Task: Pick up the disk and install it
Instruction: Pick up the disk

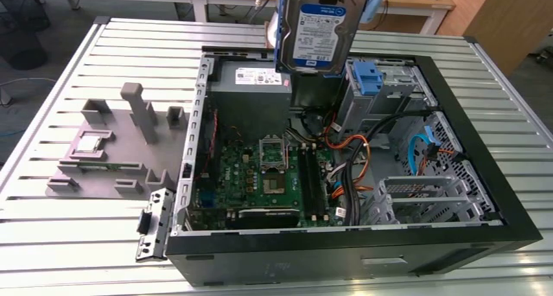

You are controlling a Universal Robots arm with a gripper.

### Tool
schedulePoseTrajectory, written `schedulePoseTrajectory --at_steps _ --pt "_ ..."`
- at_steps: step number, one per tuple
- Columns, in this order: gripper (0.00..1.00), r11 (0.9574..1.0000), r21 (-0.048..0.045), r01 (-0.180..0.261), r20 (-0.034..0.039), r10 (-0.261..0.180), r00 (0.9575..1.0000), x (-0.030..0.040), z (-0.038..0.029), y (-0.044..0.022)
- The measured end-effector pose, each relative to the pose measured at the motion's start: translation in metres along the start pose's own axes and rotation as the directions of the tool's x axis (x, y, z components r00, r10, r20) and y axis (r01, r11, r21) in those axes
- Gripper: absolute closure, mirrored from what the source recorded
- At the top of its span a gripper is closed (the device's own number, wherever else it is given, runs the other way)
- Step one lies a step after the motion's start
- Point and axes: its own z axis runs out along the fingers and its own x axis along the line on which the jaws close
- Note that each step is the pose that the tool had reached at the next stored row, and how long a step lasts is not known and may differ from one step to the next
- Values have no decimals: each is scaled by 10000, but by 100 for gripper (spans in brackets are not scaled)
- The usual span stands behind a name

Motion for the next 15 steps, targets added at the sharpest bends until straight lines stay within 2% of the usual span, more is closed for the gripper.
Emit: schedulePoseTrajectory --at_steps 15 --pt "65 10000 0 0 -1 0 10000 6 -1 0"
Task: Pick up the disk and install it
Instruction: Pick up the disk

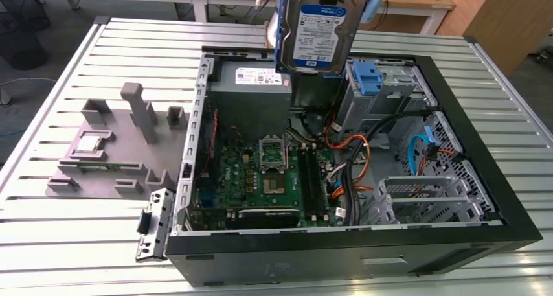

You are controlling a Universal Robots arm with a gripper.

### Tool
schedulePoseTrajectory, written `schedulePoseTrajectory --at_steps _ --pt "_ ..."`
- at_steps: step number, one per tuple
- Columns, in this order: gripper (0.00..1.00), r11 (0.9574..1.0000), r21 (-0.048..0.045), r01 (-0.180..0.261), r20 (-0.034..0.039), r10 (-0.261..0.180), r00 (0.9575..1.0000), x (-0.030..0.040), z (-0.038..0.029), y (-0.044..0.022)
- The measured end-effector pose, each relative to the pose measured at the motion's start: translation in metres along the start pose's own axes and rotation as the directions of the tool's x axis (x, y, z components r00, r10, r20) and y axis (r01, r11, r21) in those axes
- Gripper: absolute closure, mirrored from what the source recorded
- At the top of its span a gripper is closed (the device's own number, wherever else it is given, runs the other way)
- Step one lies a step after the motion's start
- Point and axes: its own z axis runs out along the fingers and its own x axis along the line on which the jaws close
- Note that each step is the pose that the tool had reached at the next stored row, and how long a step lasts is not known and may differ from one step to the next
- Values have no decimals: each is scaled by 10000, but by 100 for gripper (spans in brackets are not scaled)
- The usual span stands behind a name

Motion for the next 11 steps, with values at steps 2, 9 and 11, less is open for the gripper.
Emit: schedulePoseTrajectory --at_steps 2,9,11 --pt "65 10000 0 1 0 -1 10000 3 0 -1" --pt "65 10000 0 1 -1 -1 10000 16 -1 -1" --pt "65 10000 0 0 -1 0 10000 17 -1 -1"
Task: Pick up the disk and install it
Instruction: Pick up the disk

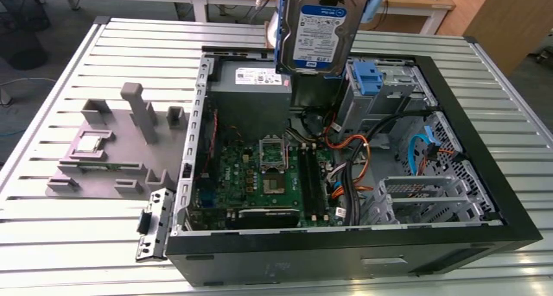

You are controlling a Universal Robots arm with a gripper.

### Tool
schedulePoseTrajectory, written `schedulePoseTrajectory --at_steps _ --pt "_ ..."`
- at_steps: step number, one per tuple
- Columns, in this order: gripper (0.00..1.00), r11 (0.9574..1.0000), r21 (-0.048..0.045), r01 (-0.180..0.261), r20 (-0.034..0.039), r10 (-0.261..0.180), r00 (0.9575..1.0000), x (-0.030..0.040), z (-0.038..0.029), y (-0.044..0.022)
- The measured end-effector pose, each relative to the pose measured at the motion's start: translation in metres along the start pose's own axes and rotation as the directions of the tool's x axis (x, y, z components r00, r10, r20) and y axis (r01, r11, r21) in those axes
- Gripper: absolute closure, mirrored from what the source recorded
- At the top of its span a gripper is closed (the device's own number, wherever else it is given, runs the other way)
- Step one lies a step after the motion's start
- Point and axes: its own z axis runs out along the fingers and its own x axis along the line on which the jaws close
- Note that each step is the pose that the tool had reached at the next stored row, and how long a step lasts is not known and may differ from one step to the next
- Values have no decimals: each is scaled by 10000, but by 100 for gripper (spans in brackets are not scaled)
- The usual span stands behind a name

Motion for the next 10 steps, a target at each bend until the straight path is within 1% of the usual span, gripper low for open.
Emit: schedulePoseTrajectory --at_steps 10 --pt "65 10000 0 1 0 -1 10000 23 -1 -2"
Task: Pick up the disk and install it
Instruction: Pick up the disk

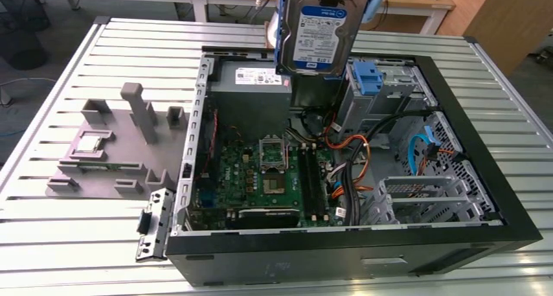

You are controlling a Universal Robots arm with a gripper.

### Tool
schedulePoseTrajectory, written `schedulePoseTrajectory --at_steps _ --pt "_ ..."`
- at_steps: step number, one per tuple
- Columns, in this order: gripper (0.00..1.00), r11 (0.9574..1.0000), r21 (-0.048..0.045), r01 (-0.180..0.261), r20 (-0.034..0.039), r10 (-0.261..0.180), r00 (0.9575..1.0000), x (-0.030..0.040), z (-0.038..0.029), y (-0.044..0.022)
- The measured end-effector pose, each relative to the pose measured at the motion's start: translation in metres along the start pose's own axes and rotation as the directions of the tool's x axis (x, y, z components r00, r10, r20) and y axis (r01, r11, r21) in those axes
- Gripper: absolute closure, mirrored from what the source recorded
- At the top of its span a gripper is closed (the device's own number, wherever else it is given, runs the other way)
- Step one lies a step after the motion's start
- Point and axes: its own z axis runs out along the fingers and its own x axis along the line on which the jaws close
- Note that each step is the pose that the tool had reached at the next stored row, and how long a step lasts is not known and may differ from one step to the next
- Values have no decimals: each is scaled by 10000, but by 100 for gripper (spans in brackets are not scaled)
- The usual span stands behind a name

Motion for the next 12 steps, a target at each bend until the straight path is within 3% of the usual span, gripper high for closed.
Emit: schedulePoseTrajectory --at_steps 12 --pt "65 10000 2 0 -19 0 10000 30 -2 -2"
